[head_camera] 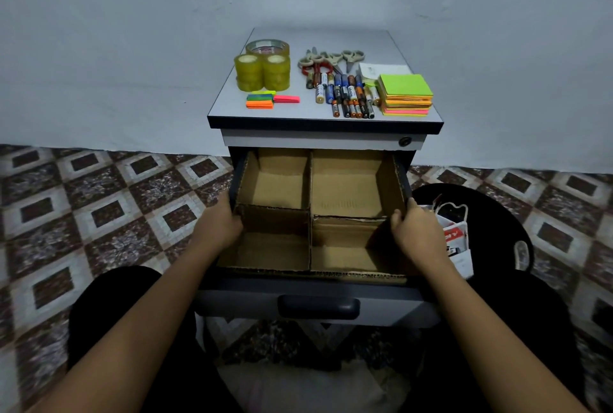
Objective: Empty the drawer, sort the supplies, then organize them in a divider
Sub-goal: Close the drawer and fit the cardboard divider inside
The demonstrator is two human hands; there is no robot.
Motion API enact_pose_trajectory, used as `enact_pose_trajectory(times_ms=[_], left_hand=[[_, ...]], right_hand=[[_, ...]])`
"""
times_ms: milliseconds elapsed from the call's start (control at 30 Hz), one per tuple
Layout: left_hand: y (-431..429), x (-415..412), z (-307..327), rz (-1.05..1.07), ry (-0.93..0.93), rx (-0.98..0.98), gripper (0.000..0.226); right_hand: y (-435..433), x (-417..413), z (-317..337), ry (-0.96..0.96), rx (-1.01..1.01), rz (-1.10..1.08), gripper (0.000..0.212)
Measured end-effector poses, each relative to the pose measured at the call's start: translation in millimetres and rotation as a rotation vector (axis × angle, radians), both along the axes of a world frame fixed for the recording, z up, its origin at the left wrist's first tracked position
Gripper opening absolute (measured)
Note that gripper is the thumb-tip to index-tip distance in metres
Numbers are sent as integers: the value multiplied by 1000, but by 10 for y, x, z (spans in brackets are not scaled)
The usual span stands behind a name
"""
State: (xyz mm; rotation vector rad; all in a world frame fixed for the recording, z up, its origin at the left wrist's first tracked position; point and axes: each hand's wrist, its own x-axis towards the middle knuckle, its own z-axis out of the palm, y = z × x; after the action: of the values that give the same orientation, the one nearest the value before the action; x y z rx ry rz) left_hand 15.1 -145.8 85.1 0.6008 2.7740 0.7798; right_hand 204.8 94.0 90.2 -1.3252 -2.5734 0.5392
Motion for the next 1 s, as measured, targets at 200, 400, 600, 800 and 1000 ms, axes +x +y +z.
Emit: enact_pose_trajectory(times_ms=[200,400,600,800,1000], left_hand=[[-8,-30,139,-31,-75,42,57],[69,-152,446,-71,57,137,65],[264,-371,917,-38,238,373,52],[474,-831,1413,-52,357,374,52],[749,-1382,1551,-41,253,335,60]], right_hand=[[-17,7,71,5,8,-8,41],[-166,-190,469,142,54,101,47],[-264,-748,1107,371,103,310,41],[-273,-1483,1594,444,138,475,39],[-170,-2197,1668,342,91,521,43]])
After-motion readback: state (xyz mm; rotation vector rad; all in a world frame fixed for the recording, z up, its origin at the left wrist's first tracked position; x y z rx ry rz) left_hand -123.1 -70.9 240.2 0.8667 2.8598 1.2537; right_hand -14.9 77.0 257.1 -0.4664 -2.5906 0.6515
